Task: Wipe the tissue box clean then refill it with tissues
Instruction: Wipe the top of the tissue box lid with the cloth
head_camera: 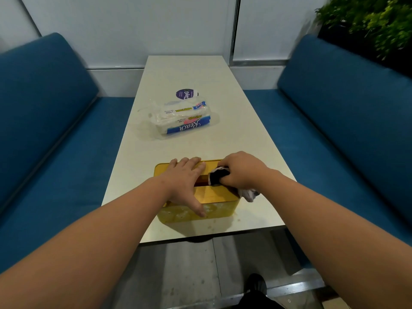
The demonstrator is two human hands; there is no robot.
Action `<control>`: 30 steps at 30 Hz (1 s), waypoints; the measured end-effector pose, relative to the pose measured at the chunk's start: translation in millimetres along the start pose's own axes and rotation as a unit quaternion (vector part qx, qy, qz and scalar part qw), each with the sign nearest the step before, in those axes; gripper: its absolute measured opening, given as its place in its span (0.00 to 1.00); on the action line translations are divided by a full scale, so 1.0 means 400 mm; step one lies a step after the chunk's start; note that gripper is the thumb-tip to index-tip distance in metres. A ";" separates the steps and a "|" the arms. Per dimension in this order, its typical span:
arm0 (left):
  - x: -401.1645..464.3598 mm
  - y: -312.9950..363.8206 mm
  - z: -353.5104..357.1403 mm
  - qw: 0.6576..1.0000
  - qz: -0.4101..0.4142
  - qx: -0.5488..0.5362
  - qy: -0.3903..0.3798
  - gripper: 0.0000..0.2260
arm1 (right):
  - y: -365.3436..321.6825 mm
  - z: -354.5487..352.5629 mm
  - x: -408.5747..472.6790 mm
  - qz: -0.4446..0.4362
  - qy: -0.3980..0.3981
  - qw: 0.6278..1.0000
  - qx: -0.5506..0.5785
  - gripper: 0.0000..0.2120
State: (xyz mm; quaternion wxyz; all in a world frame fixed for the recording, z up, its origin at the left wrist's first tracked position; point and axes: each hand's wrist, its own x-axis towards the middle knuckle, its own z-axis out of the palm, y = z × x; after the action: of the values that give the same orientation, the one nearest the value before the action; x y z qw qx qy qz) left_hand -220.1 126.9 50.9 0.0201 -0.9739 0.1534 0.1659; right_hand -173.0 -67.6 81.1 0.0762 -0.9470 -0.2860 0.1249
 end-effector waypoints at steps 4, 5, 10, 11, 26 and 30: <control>-0.002 -0.002 -0.001 1.000 -0.003 -0.009 -0.010 0.61 | 0.017 0.004 0.009 0.106 0.088 0.989 -0.046 0.07; -0.004 0.000 -0.006 1.000 -0.002 -0.022 -0.001 0.60 | 0.011 0.006 0.014 0.114 0.104 0.987 -0.046 0.09; -0.035 0.048 -0.108 0.835 -0.070 -0.476 0.269 0.30 | -0.107 -0.067 0.038 0.092 0.165 0.912 0.364 0.24; -0.036 0.051 -0.136 0.770 -0.092 -0.575 0.261 0.26 | -0.138 -0.083 0.042 0.096 0.123 0.862 0.483 0.27; -0.032 -0.056 -0.090 0.985 0.024 0.094 0.141 0.17 | -0.043 0.033 0.109 0.018 -0.028 0.998 -0.046 0.31; -0.067 -0.129 -0.070 0.984 0.014 0.125 0.125 0.16 | -0.042 0.039 0.116 -0.002 -0.024 0.998 -0.056 0.23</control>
State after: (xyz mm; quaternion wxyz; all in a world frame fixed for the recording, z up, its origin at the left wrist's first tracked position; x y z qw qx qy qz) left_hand -219.4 181.4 85.7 0.1197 -0.9745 0.1883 0.0226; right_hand -148.8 -26.5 60.8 0.0165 -0.9458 -0.2966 0.1309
